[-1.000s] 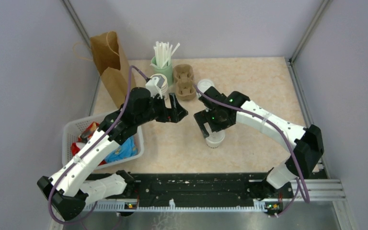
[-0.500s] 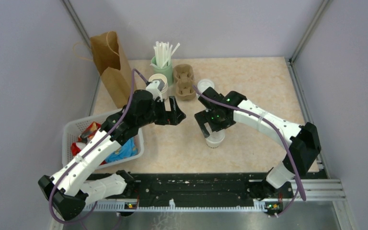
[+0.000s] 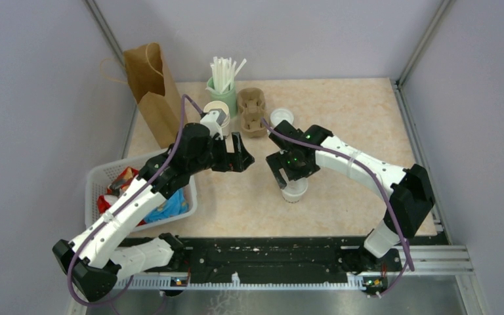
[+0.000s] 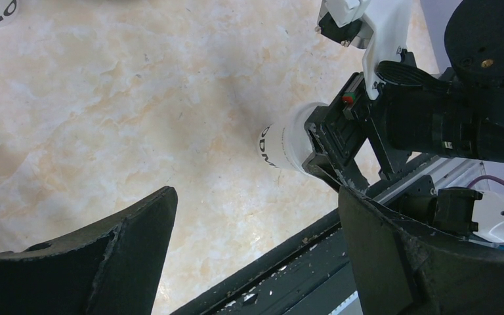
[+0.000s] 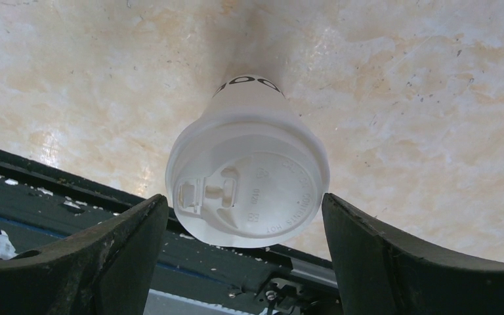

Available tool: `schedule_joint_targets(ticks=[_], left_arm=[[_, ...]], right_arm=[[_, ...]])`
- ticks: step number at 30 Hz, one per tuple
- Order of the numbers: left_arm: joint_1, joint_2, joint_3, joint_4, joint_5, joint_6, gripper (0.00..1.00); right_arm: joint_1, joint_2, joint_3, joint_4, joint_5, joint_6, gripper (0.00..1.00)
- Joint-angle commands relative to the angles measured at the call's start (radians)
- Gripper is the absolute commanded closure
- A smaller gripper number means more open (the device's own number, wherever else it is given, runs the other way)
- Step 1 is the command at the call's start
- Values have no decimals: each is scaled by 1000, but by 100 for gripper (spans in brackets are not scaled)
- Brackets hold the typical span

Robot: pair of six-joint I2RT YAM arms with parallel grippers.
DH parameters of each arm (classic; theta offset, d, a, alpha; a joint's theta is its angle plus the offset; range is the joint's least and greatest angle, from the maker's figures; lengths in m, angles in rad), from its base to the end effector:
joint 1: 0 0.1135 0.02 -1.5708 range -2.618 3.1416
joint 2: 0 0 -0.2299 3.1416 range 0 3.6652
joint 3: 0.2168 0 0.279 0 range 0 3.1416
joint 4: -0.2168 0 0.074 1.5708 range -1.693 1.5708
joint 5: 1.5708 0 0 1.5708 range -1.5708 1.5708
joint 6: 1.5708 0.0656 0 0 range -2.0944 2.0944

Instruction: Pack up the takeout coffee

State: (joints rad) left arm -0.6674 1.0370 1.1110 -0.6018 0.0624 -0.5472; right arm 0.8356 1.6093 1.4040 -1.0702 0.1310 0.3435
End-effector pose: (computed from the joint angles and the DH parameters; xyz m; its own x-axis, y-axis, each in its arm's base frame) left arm 0.2259 -0.1832 0.3212 -0.6812 -0.1243 -0.7214 0.3579 0.8032 -0.4763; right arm 0.2400 0.2526 0.2134 -0.8433 -0.4347 -0.3161 -0.4522 0.8917 -0.0197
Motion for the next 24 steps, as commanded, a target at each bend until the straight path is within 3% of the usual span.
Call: schedule_joint_targets(ticks=[1,7,13,18,24], left_arm=[[3,8,22,19,7,15,2],[2,16,32,18,6,18,2],[3,25,41,18,7,26,2],[3,37,53,14,13,40,2],[5,68,95,-3,23,60,2]], right_arm=[[5,3,-17,34,18,15,14],[4,7,-24,38,29,20,15],[-55,-21,-41,46,131,71,22],[-238,-78,-118,108,223,80,22],[-559,-126,-219,228,233,46,21]])
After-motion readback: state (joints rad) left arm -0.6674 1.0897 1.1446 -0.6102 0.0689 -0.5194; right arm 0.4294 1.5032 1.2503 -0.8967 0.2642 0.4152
